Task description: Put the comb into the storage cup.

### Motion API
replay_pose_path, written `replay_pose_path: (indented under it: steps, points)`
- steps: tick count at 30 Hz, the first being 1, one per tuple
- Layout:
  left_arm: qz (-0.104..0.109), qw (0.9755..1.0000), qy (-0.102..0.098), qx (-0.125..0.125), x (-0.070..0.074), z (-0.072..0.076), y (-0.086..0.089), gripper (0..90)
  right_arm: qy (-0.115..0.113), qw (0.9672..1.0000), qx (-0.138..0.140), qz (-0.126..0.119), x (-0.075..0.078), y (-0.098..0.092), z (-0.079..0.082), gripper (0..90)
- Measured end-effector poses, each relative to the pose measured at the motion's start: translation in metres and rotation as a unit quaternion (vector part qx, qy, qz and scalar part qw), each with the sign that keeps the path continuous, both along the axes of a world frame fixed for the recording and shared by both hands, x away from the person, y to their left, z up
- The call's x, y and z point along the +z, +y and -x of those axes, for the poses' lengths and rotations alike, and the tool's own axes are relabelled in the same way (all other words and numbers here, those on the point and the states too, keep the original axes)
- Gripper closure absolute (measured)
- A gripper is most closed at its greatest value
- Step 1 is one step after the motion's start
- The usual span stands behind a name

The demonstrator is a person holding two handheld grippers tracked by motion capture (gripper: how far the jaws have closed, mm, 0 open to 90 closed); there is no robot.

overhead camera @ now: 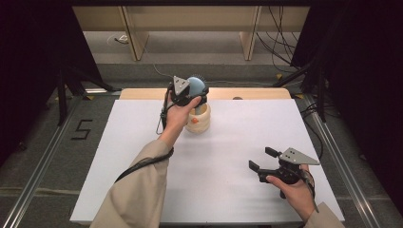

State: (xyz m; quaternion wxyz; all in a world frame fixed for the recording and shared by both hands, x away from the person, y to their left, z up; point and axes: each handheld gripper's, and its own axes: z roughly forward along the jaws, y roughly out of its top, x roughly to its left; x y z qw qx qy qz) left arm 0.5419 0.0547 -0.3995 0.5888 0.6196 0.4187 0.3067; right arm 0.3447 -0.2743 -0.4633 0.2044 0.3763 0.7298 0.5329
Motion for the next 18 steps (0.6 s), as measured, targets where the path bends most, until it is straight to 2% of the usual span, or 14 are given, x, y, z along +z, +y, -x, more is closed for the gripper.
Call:
replay_pose_path:
  steps: [18]
  points:
    - [0.004, 0.9999, 0.011, -0.003, 0.001, 0.012, 0.01, 19.2, 0.002, 1.0, 0.0, 0.002, -0.001, 0.001, 0.0, 13.4]
